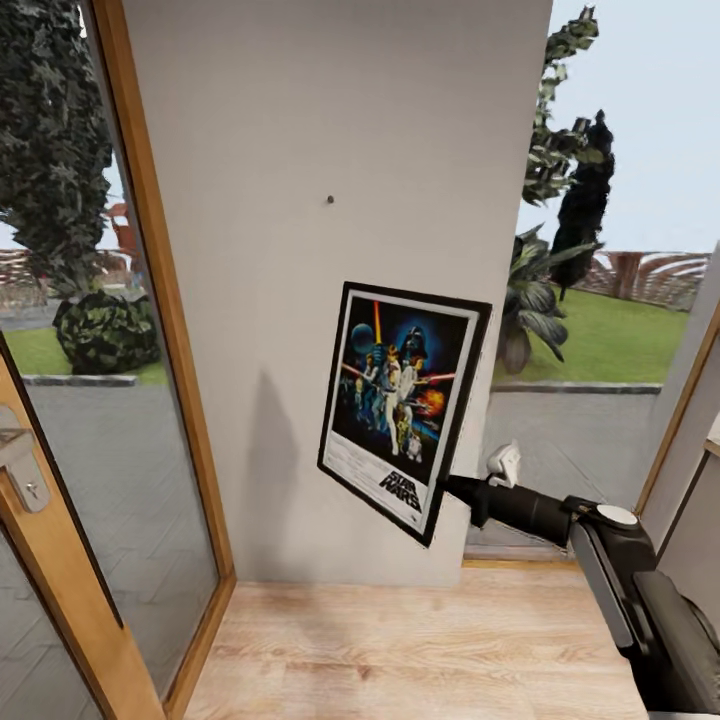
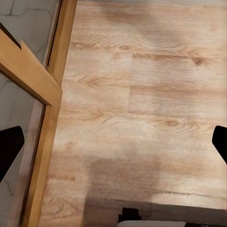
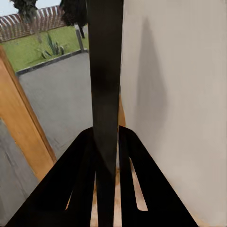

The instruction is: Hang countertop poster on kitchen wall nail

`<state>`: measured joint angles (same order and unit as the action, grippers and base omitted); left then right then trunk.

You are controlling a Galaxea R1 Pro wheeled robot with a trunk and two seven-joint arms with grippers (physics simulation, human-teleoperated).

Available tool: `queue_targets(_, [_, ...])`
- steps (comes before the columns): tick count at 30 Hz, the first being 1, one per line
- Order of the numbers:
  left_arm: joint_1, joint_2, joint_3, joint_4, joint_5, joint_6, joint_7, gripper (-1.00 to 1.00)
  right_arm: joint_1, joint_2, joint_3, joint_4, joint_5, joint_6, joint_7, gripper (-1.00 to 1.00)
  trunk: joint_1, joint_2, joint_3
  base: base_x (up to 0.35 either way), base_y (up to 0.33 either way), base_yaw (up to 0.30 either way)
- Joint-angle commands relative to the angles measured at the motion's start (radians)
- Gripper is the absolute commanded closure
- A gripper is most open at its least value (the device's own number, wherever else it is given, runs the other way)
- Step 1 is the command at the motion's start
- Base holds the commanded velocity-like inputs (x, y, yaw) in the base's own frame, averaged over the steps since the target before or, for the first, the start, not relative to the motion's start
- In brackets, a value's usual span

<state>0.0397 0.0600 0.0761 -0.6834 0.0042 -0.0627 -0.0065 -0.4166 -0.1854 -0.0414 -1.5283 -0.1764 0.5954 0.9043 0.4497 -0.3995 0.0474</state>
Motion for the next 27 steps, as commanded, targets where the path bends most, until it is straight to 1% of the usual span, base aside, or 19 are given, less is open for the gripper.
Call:
queue_targets(1, [0.000, 0.000, 0.001, -0.001, 0.000, -0.002, -0.001, -1.00, -0.026, 0.000, 0.003, 0.000, -0.006, 0.031, 0.009, 1.00, 0.000, 0.000, 0.000, 0.000, 0.000, 0.000])
queue_targets(2, [0.000, 0.000, 0.001, -0.001, 0.000, -0.002, -0.001, -1.00, -0.039, 0.000, 0.005, -0.001, -0.006, 0.044, 0.011, 1.00, 0.000, 0.000, 0.000, 0.000, 0.000, 0.000])
queue_targets(4, [0.001, 0.000, 0.001, -0.001, 0.000, -0.002, -0.001, -1.00, -0.099, 0.000, 0.011, -0.002, -0.006, 0.108, 0.037, 1.00, 0.000, 0.000, 0.000, 0.000, 0.000, 0.000])
queue_targets(5, [0.000, 0.000, 0.001, -0.001, 0.000, -0.002, -0.001, -1.00, -0.211, -0.001, 0.033, -0.002, -0.006, 0.207, 0.100, 1.00, 0.000, 0.000, 0.000, 0.000, 0.000, 0.000])
queue_targets(6, [0.000, 0.000, 0.001, -0.001, 0.000, -0.002, -0.001, -1.00, -0.246, -0.001, 0.037, -0.002, -0.006, 0.234, 0.111, 1.00, 0.000, 0.000, 0.000, 0.000, 0.000, 0.000])
queue_targets(8, [0.000, 0.000, 0.001, -0.001, 0.000, -0.002, -0.001, -1.00, -0.280, -0.001, 0.041, -0.002, -0.006, 0.256, 0.118, 1.00, 0.000, 0.000, 0.000, 0.000, 0.000, 0.000])
queue_targets(9, [0.000, 0.000, 0.001, -0.001, 0.000, -0.002, -0.001, -1.00, -0.340, -0.001, 0.053, -0.001, -0.006, 0.297, 0.125, 1.00, 0.000, 0.000, 0.000, 0.000, 0.000, 0.000])
queue_targets(11, [0.000, 0.000, 0.001, -0.001, 0.000, -0.002, -0.001, -1.00, -0.369, -0.001, 0.070, 0.000, -0.006, 0.315, 0.126, 1.00, 0.000, 0.000, 0.000, 0.000, 0.000, 0.000])
queue_targets(12, [0.000, 0.000, 0.001, -0.001, 0.000, -0.002, -0.001, -1.00, -0.426, -0.002, 0.102, 0.001, -0.006, 0.337, 0.129, 1.00, 0.000, 0.000, 0.000, 0.000, 0.000, 0.000])
queue_targets(15, [0.000, 0.000, 0.001, -0.002, 0.000, -0.002, -0.001, -1.00, -0.469, -0.002, 0.117, 0.003, -0.008, 0.348, 0.142, 1.00, 0.000, 0.000, 0.000, 0.000, 0.000, 0.000])
queue_targets(16, [0.000, 0.000, 0.001, -0.002, 0.000, -0.002, -0.001, -1.00, -0.485, -0.002, 0.120, 0.005, -0.010, 0.350, 0.162, 1.00, 0.000, 0.000, 0.000, 0.000, 0.000, 0.000])
queue_targets(18, [0.000, 0.000, 0.001, -0.003, 0.000, -0.002, -0.001, -1.00, -0.496, -0.003, 0.123, 0.009, -0.009, 0.352, 0.188, 1.00, 0.000, 0.000, 0.000, 0.000, 0.000, 0.000])
queue_targets(19, [0.000, 0.000, 0.001, -0.003, 0.000, -0.002, -0.001, -1.00, -0.506, -0.008, 0.124, 0.013, -0.008, 0.354, 0.215, 1.00, 0.000, 0.000, 0.000, 0.000, 0.000, 0.000])
queue_targets(22, [0.000, 0.000, 0.001, -0.003, 0.000, -0.002, -0.001, -1.00, -0.518, -0.022, 0.125, 0.022, -0.007, 0.355, 0.246, 1.00, 0.000, 0.000, 0.000, 0.000, 0.000, 0.000])
queue_targets(24, [0.000, 0.000, 0.001, -0.004, 0.000, -0.002, -0.001, -1.00, -0.534, -0.042, 0.125, 0.032, -0.011, 0.354, 0.286, 1.00, 0.000, 0.000, 0.000, 0.000, 0.000, 0.000])
queue_targets(27, [0.001, 0.000, 0.001, -0.004, -0.001, -0.002, -0.001, -1.00, -0.543, -0.053, 0.123, 0.036, -0.011, 0.353, 0.331, 1.00, 0.000, 0.000, 0.000, 0.000, 0.000, 0.000])
